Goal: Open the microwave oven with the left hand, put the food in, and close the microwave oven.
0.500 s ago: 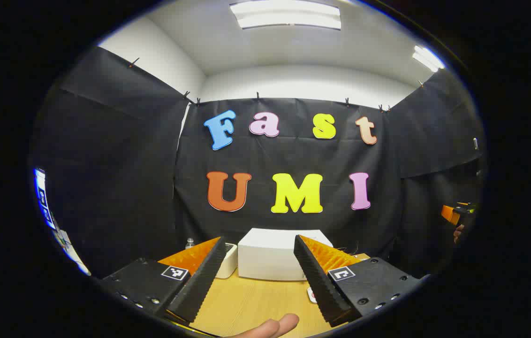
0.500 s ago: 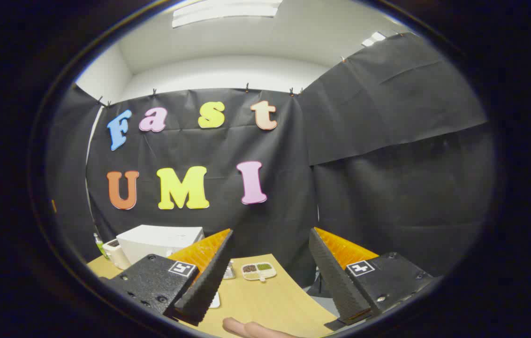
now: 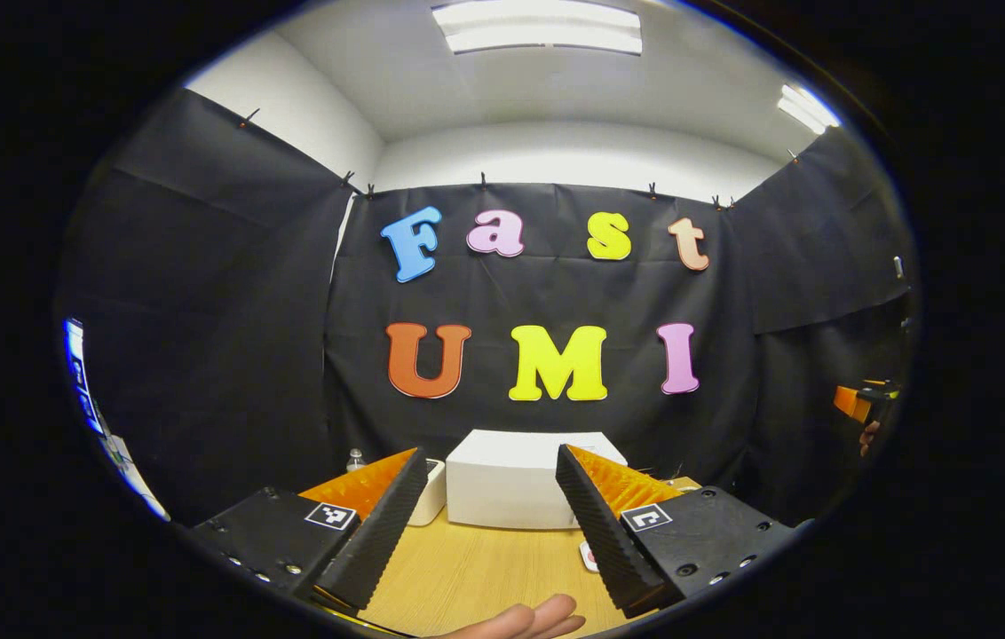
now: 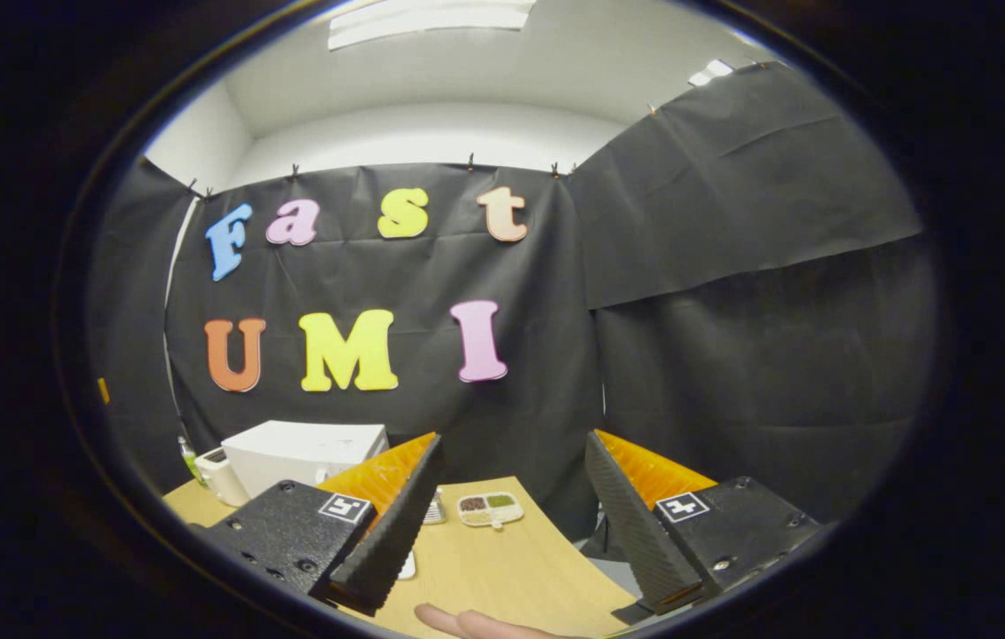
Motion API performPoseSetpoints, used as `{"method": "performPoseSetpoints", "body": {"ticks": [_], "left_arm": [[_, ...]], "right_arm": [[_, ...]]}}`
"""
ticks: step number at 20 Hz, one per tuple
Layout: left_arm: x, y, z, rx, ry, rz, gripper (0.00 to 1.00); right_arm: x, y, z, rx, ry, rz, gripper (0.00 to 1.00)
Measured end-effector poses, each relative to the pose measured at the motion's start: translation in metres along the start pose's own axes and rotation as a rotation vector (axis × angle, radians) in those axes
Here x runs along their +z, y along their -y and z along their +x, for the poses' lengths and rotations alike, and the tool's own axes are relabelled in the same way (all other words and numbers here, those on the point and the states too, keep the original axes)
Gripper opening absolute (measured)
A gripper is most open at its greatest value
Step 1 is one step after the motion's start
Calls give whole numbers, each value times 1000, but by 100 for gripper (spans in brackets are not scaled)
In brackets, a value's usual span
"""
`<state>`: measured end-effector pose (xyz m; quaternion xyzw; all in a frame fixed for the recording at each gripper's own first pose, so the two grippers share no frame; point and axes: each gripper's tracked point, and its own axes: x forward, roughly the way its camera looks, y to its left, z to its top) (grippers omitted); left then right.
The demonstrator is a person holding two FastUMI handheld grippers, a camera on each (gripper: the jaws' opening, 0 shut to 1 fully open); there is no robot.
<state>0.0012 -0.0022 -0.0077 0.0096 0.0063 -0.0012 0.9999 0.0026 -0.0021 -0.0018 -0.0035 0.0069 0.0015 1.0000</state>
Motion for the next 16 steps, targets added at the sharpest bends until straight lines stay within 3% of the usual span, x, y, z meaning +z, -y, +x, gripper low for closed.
{"method": "performPoseSetpoints", "body": {"ticks": [4,5,6,7,8,9,10,11,12,14,15,16], "left_arm": [[-3,1,2,-4,-8,2,92],[-5,2,2,-8,-10,0,92],[-5,3,4,-13,-11,-1,92],[-6,3,5,-12,-10,1,92],[-7,3,6,-8,-8,6,92],[-8,5,9,-5,-2,15,92],[-7,6,14,-5,6,25,92],[-9,10,19,-5,10,29,92],[-11,15,25,-8,8,23,92],[-20,31,39,-39,-20,9,92],[-23,36,48,-51,-32,3,92],[-25,41,58,-58,-38,-1,92]], "right_arm": [[1,0,0,-3,9,-8,100],[1,-1,0,-1,11,-10,94],[1,-2,-1,3,13,-11,94],[1,-3,-1,6,15,-12,100],[1,-4,-2,10,17,-14,94],[1,-4,-2,12,22,-16,100],[2,-4,-1,8,28,-19,100],[3,-4,1,1,36,-18,94],[5,-5,2,1,44,-14,100],[4,-13,7,20,44,-10,93],[3,-15,9,29,41,-9,100],[4,-16,13,35,41,-11,100]]}}
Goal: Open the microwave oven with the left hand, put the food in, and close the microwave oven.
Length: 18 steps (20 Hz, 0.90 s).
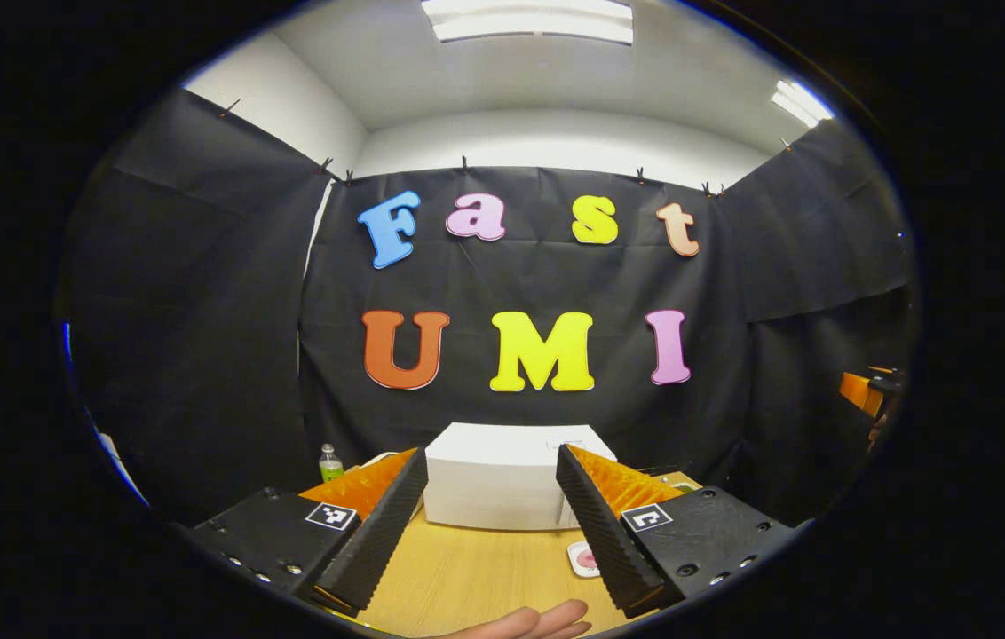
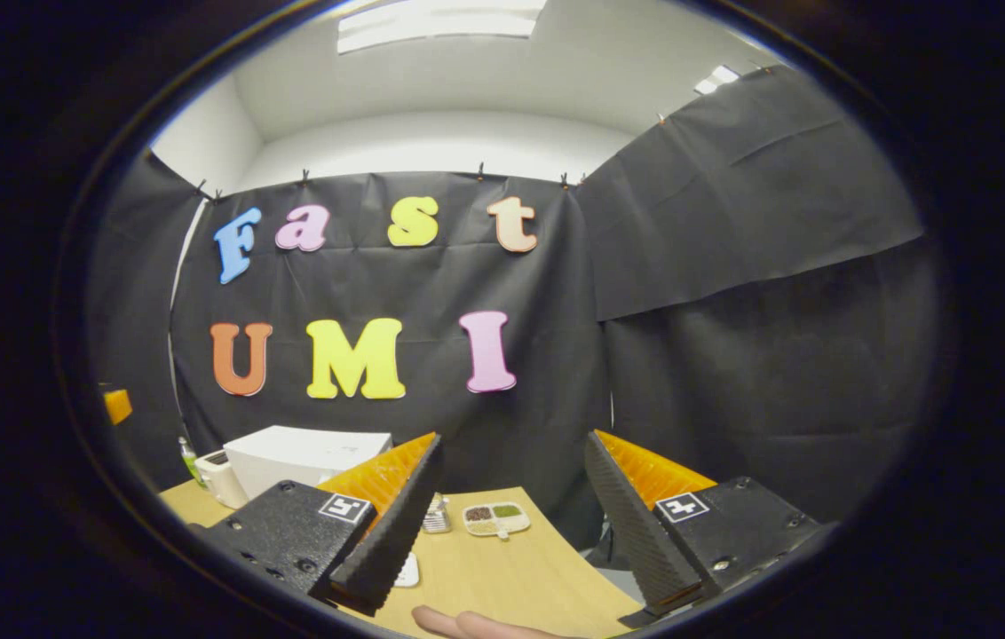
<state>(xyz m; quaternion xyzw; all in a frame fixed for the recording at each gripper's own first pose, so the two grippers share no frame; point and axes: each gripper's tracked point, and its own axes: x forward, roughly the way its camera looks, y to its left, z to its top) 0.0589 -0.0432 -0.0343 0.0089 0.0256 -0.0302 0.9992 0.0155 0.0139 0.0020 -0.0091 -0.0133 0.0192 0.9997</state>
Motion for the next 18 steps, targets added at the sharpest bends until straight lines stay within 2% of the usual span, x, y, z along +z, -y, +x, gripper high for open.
{"method": "performPoseSetpoints", "body": {"ticks": [1,2,3,4,5,9,10,12,13,14,15,16,18], "left_arm": [[0,4,10,-4,-2,-7,92],[-2,8,21,-9,0,-19,93],[-5,12,33,-14,0,-33,93],[-9,18,45,-21,-1,-49,93],[-15,21,57,-23,-9,-63,93],[-46,36,103,-29,-37,-106,93],[-59,43,115,-34,-54,-116,92],[-87,60,138,-60,-94,-130,93],[-99,67,151,-68,-110,-130,93],[-112,74,164,-77,-125,-120,93],[-125,81,176,-85,-135,-104,93],[-135,87,190,-90,-133,-87,93],[-156,99,216,-105,-124,-71,93]], "right_arm": [[1,0,3,3,2,-4,100],[3,-1,6,5,5,-9,94],[4,-1,9,7,11,-14,100],[6,-1,11,10,16,-18,100],[6,-3,13,16,19,-24,94],[3,-5,22,30,38,-33,93],[0,-4,25,34,35,-28,100],[-7,-4,31,44,21,-17,100],[-9,-3,35,49,18,-18,100],[-9,-2,39,49,18,-22,94],[-10,-1,42,49,19,-30,100],[-10,0,44,50,23,-38,94],[-11,2,48,49,28,-47,94]]}}
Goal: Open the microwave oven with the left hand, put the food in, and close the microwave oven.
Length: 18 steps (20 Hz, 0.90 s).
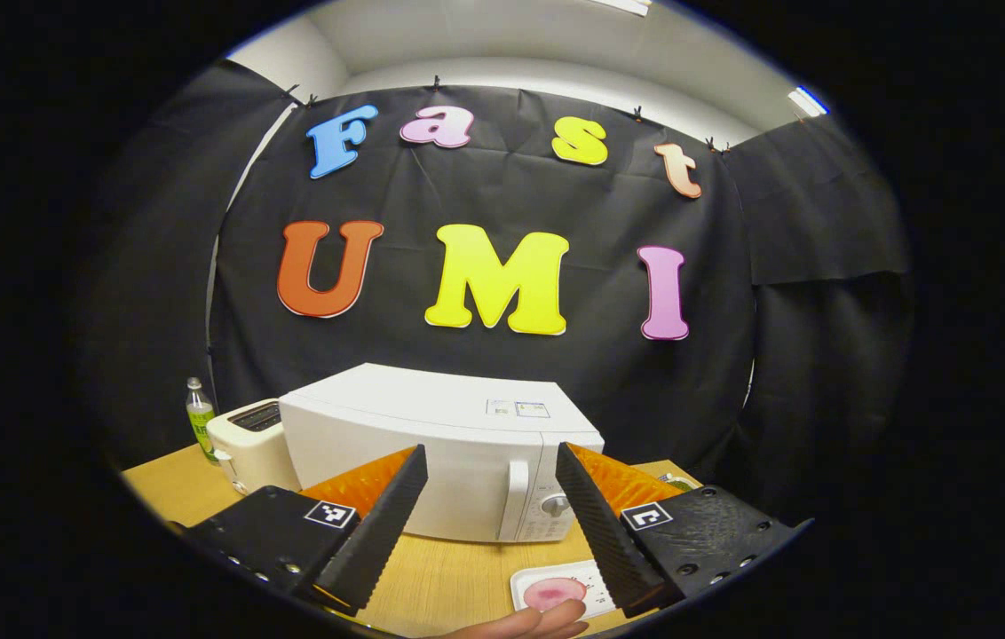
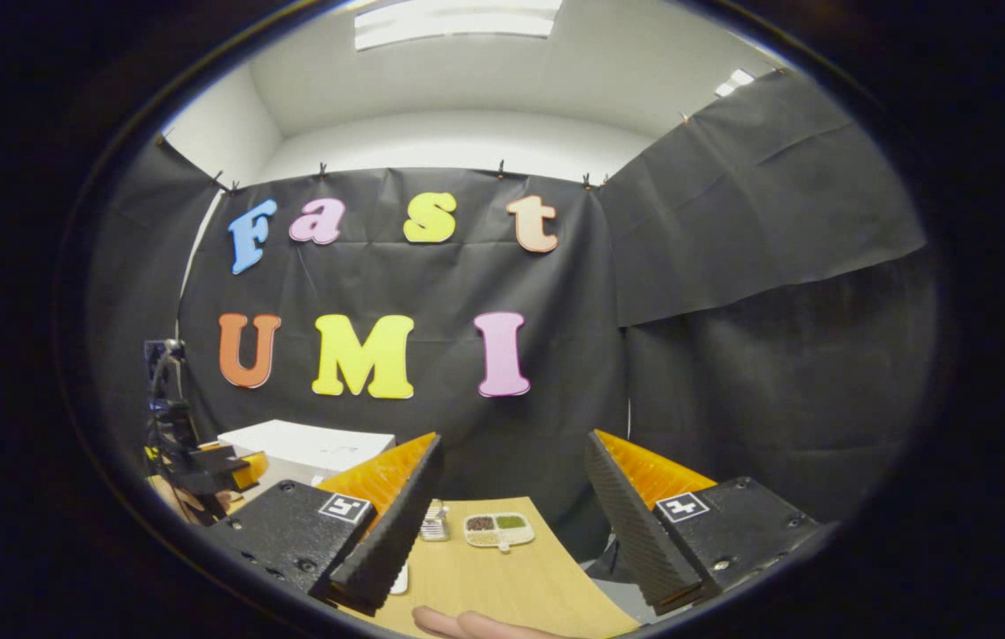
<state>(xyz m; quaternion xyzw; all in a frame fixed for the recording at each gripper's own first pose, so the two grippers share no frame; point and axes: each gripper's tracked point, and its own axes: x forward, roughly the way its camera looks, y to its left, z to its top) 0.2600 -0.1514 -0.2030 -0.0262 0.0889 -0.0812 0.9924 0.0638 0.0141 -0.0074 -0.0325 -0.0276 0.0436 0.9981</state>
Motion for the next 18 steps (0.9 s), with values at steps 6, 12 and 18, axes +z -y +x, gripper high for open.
{"method": "performPoseSetpoints", "body": {"ticks": [6,12,18], "left_arm": [[-68,18,62,-42,-47,-6,93],[-111,18,94,-18,-79,27,92],[-138,28,109,-67,-144,9,66]], "right_arm": [[-8,10,8,-4,4,-21,94],[-21,25,17,-21,-5,19,94],[-38,31,23,-24,-35,39,94]]}}
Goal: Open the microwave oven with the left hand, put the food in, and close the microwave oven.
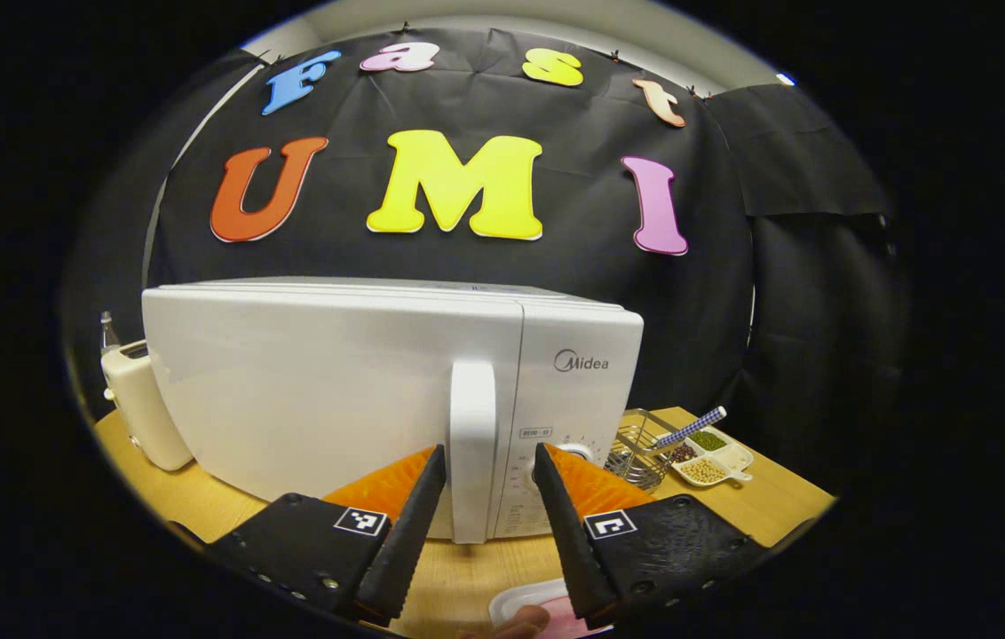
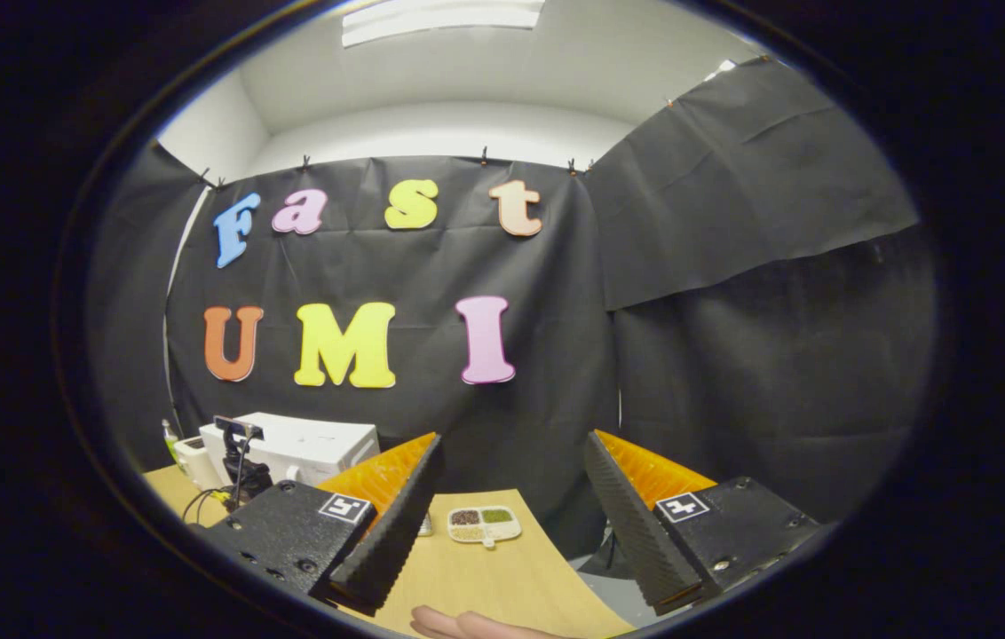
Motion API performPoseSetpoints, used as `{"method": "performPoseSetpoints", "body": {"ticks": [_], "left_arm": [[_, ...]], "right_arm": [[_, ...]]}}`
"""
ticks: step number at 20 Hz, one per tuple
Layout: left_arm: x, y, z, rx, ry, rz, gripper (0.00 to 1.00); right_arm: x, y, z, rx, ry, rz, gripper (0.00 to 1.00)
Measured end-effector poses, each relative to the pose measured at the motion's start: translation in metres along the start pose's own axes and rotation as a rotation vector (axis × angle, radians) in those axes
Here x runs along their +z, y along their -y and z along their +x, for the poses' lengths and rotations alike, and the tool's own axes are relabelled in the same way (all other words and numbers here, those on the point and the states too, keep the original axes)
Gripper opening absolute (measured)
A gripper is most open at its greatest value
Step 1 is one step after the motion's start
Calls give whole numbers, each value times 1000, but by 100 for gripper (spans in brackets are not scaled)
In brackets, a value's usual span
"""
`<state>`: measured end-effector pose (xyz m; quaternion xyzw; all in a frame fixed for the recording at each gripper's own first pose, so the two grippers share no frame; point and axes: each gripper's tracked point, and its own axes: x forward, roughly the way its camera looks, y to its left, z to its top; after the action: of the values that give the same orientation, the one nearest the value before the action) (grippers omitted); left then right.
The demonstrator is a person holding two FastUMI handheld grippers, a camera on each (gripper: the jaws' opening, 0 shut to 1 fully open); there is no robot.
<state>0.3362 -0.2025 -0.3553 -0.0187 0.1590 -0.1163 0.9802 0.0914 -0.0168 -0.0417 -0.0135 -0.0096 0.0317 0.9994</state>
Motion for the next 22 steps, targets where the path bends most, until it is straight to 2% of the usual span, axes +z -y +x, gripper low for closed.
{"method": "performPoseSetpoints", "body": {"ticks": [3,4,5,6,7,8,9,10,11,13,14,16,17,18,21,22], "left_arm": [[4,-10,6,40,28,25,65],[5,-9,7,42,34,27,59],[6,-14,8,66,44,25,37],[6,-15,8,70,56,13,36],[4,-14,10,76,59,17,30],[6,-14,10,86,69,45,31],[5,-14,10,92,63,61,39],[6,-16,7,97,63,58,21],[3,-16,10,94,52,45,12],[3,-16,10,93,43,20,12],[2,-14,5,85,33,19,2],[1,-16,6,81,22,17,2],[-1,-17,6,78,13,14,3],[-1,-16,5,74,12,6,3],[-2,-16,3,71,-14,-36,3],[8,-16,-5,82,26,-33,2]], "right_arm": [[-5,1,-1,2,-9,11,94],[-6,3,-1,-1,-12,6,94],[-8,6,-3,-6,-15,0,94],[-8,9,-3,-14,-16,-6,94],[-9,13,-5,-24,-20,-10,94],[-10,16,-7,-33,-22,-13,94],[-10,20,-9,-42,-23,-15,94],[-11,23,-11,-52,-27,-18,94],[-12,25,-12,-60,-32,-20,93],[-13,26,-17,-66,-40,-19,93],[-12,26,-19,-65,-40,-19,94],[-10,26,-23,-67,-38,-20,94],[-9,27,-25,-69,-38,-23,100],[-8,27,-28,-71,-36,-25,94],[-5,27,-32,-78,-28,-27,94],[-4,26,-32,-75,-31,-30,100]]}}
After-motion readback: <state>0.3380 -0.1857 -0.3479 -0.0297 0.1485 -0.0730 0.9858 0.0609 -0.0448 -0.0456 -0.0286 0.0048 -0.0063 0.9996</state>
